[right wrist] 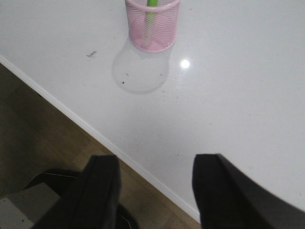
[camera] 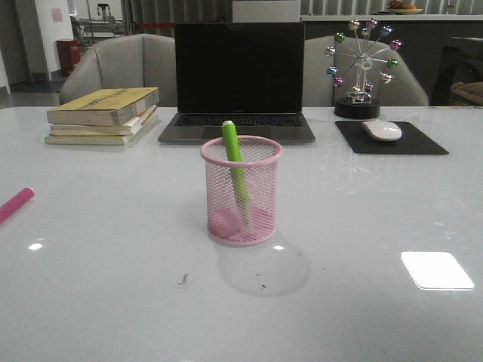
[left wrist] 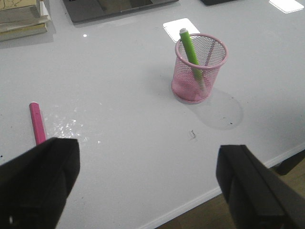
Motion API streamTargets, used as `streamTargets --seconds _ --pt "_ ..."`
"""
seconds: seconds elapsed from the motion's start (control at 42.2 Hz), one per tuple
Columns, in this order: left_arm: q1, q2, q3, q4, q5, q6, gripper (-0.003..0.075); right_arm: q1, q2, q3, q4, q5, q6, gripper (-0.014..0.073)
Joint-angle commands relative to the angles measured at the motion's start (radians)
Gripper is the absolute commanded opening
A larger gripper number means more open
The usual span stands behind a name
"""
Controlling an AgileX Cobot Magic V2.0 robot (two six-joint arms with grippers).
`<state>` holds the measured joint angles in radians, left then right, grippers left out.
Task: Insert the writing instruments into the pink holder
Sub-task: 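Withdraw the right gripper and move the left gripper toward the pink marker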
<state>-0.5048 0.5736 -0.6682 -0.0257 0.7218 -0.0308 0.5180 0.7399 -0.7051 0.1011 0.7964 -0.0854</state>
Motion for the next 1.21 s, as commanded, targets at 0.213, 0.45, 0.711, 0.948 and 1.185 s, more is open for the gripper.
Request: streamTargets --seconds 0.213,0.45,0.711,0.948,1.185 --pt "0.016 0.106 -0.050 0.133 -0.055 -0.045 0.0635 -0.005 -0.005 -0.025 -0.005 -0.065 0.000 0.0454" --pt "0.160 0.371 -0.147 0.203 0.019 -0.058 0.0635 -0.005 -0.005 -0.025 -0.005 -0.065 0.000 0.0454" --pt "0.381 0.723 -0.302 0.017 0.029 -0.011 0.0635 -0.005 -0.005 -0.025 -0.005 -0.063 0.000 0.0454" --pt "0.432 0.997 -0.453 -0.016 -0.024 0.031 0.0635 -0.005 -0.005 -0.025 -0.005 -0.062 0.000 0.0454" --pt "0.432 1.232 -0.636 -0.014 -0.002 0.031 0.0634 -0.005 -0.005 -0.025 -0.005 -0.061 0.000 0.0454"
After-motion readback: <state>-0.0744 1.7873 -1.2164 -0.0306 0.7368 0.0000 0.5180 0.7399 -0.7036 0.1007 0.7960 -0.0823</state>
